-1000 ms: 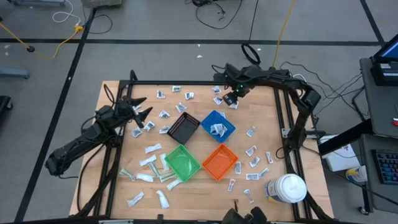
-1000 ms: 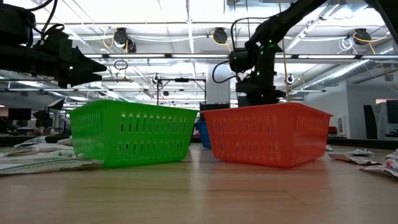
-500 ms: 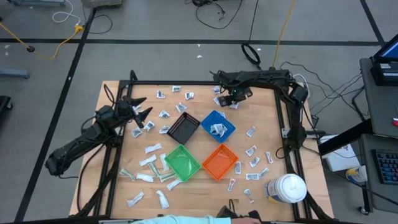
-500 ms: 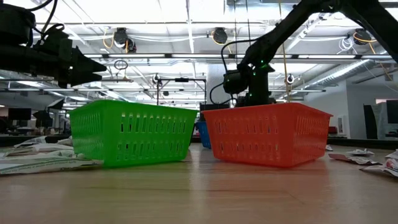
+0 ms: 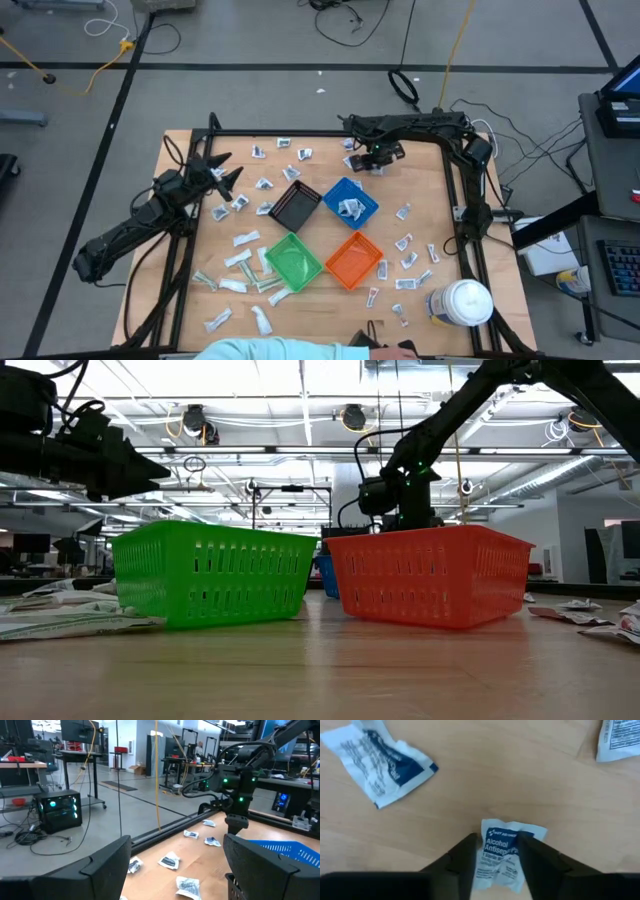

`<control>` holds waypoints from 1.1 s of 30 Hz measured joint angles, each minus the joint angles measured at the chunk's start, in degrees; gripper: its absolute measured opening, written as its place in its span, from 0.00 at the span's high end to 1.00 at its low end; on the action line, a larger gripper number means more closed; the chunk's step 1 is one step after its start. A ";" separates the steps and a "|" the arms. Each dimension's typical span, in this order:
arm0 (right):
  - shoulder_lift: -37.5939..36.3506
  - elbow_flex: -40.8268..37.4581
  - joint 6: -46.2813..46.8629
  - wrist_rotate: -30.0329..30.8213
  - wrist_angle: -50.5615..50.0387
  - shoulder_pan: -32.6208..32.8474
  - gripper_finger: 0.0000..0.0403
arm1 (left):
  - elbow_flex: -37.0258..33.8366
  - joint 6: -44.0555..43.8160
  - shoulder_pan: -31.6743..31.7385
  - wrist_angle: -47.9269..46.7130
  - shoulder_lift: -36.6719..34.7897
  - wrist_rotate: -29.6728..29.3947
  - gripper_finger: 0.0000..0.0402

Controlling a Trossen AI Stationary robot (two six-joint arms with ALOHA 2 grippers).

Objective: Pick & Place First Aid Supplies
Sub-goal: Put the blue alcohol pad into the blue bin

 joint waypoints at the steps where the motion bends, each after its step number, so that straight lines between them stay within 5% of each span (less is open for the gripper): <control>1: -0.02 0.00 -0.69 -0.70 -0.05 -0.04 0.72 | 0.00 0.00 0.00 0.00 0.00 0.00 0.19; 7: -0.02 0.00 -6.14 -0.91 0.02 -0.02 0.97 | 0.00 0.00 0.00 -0.02 0.00 0.04 0.19; 22: -6.90 5.68 -22.87 -0.96 -10.43 1.83 1.00 | 0.01 0.00 0.00 -0.04 0.00 0.04 0.19; 33: -12.01 6.16 -25.65 -0.92 -15.24 4.52 1.00 | 0.01 0.00 0.00 -0.07 0.00 0.07 0.19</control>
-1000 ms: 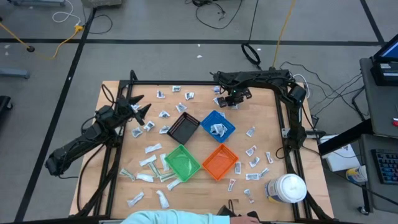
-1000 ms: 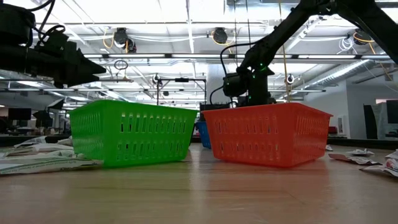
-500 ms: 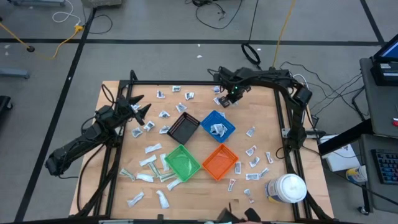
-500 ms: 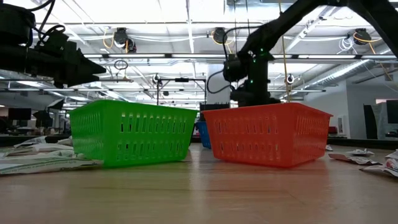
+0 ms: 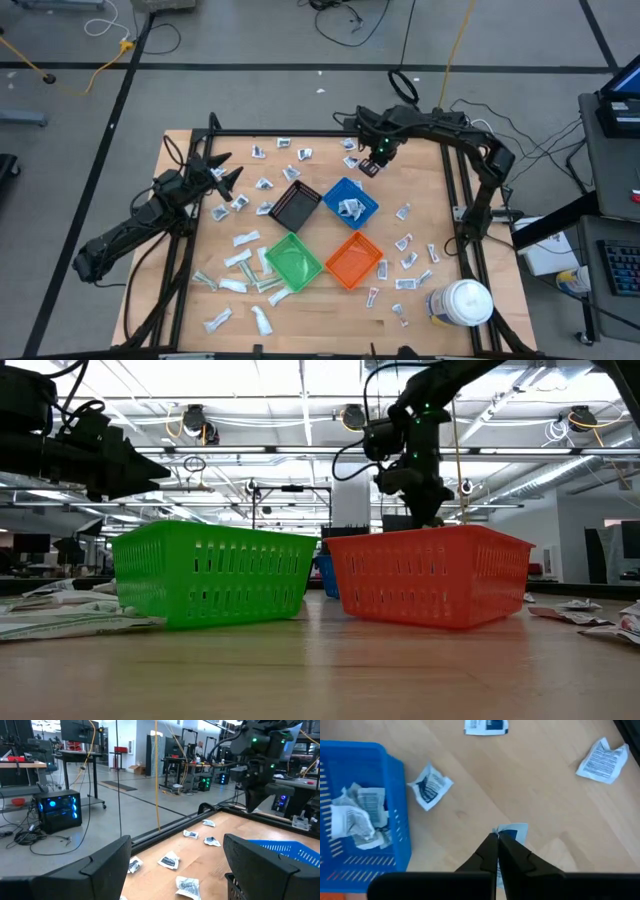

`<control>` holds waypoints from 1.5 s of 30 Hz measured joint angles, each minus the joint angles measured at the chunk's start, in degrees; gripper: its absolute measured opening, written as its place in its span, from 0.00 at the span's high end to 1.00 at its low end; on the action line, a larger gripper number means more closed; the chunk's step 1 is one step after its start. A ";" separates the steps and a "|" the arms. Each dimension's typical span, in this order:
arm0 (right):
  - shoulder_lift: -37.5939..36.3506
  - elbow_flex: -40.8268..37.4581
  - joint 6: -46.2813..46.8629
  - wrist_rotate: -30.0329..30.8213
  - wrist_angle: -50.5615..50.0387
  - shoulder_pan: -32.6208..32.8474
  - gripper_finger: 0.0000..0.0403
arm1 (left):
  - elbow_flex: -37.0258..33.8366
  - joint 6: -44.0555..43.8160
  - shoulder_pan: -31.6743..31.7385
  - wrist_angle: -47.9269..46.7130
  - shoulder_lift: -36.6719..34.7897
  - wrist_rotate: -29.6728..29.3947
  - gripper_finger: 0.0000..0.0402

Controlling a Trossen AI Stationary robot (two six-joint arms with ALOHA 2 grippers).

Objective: Pick & Place First Aid Supplies
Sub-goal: Put the blue alcohol pad into the blue bin

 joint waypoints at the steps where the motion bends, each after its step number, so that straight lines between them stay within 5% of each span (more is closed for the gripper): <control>1: -0.10 0.00 0.03 0.04 0.16 0.52 1.00 | 0.00 0.00 0.00 0.00 0.00 0.00 0.19; 21: -0.23 0.00 0.26 -0.08 6.12 21.61 1.00 | 0.00 0.00 0.00 -0.02 0.00 0.00 0.19; 45: 0.86 -12.68 1.09 0.18 22.10 23.98 0.99 | 0.00 0.00 0.00 -0.02 0.00 0.00 0.19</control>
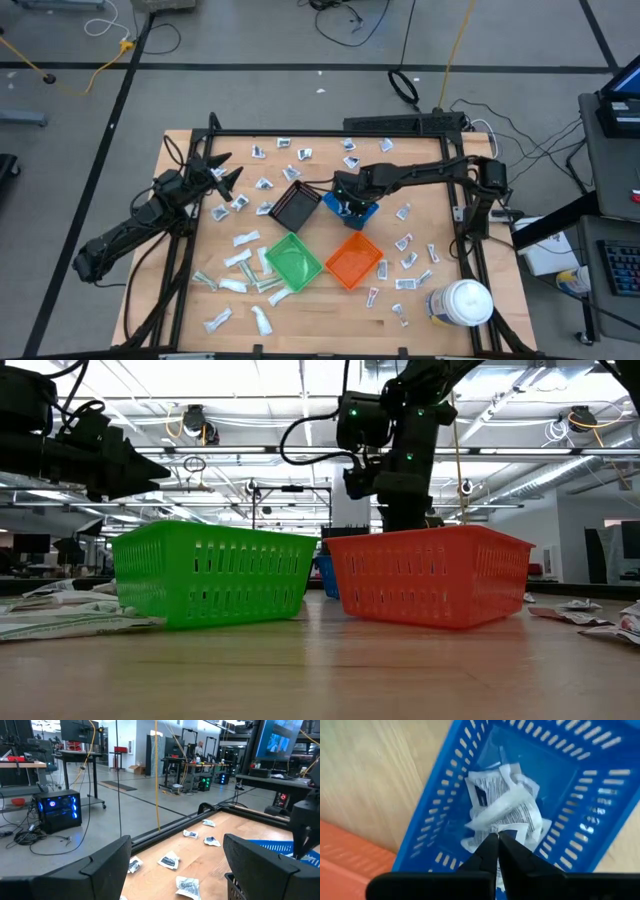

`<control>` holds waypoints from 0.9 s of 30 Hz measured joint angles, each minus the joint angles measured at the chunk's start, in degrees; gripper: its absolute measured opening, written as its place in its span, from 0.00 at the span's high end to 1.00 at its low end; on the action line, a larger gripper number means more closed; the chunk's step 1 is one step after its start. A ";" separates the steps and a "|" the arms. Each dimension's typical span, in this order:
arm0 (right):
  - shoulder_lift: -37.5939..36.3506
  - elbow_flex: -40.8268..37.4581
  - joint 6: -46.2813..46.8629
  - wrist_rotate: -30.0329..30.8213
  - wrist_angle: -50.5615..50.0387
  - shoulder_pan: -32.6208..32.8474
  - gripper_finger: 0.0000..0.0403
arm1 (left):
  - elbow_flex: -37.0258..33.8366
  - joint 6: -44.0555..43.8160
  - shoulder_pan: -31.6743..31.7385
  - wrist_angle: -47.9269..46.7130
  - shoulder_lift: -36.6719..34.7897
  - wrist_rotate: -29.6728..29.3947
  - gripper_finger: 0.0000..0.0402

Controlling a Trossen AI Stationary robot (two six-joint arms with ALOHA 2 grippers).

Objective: Pick & Place First Aid Supplies
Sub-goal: Put the blue alcohol pad into the blue bin

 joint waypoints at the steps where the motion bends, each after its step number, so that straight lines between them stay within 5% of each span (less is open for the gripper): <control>1: 0.00 -0.02 -0.14 0.13 0.53 0.00 0.98 | 0.00 0.00 0.00 0.00 0.00 0.00 0.19; 15: 0.00 0.84 -0.12 -0.06 -0.72 -0.10 0.60 | 0.00 0.00 -0.01 0.00 0.00 0.01 0.19; 27: -5.44 4.30 -9.24 -0.14 -5.43 -4.48 0.55 | 0.00 0.00 0.00 0.02 0.00 0.00 0.19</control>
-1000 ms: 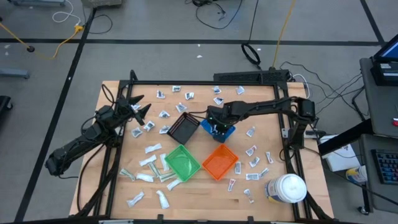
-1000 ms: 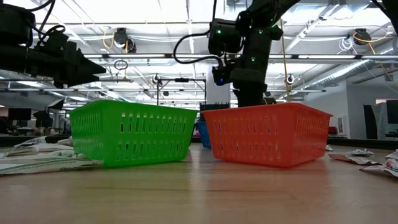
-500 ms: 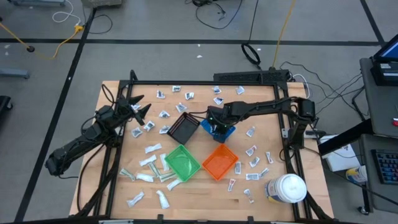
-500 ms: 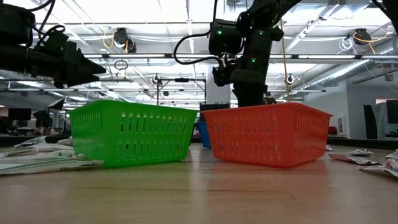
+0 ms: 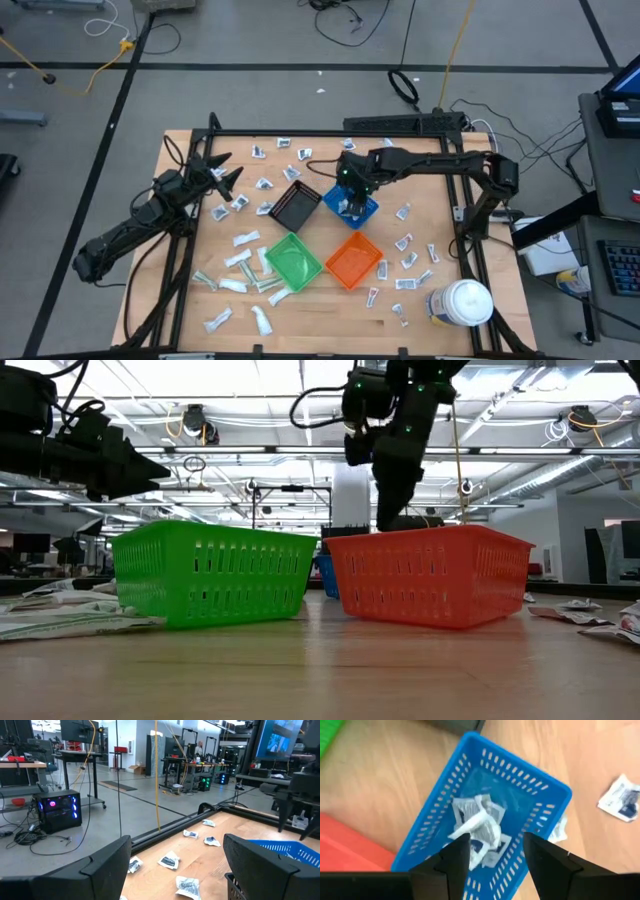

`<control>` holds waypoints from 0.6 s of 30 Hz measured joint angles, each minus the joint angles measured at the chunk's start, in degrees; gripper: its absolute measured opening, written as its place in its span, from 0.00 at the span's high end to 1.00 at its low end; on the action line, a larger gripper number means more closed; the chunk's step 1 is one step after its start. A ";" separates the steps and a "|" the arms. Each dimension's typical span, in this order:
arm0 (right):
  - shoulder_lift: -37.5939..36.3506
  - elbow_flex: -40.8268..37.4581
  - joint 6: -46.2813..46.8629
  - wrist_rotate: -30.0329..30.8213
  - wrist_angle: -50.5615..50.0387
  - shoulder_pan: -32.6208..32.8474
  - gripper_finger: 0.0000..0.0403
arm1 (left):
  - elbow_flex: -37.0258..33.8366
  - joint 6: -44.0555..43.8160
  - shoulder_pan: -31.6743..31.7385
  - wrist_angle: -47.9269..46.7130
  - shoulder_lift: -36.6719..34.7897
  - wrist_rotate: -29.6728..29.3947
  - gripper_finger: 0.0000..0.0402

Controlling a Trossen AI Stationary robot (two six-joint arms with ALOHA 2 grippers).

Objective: Pick & Place First Aid Supplies
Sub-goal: Put the blue alcohol pad into the blue bin

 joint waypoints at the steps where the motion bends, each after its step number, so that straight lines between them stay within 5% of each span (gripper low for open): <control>1: -0.50 -0.07 -1.40 -0.15 -0.72 -0.56 0.55 | 0.00 0.01 -0.01 -0.02 0.00 0.00 0.19; 14: -2.27 0.31 2.91 0.71 4.04 -18.51 0.55 | 0.00 0.00 -0.02 0.22 0.00 -0.02 0.19; 18: -2.28 0.36 5.49 5.45 5.47 -24.20 0.55 | 0.00 0.00 -0.02 0.24 0.00 -0.04 0.19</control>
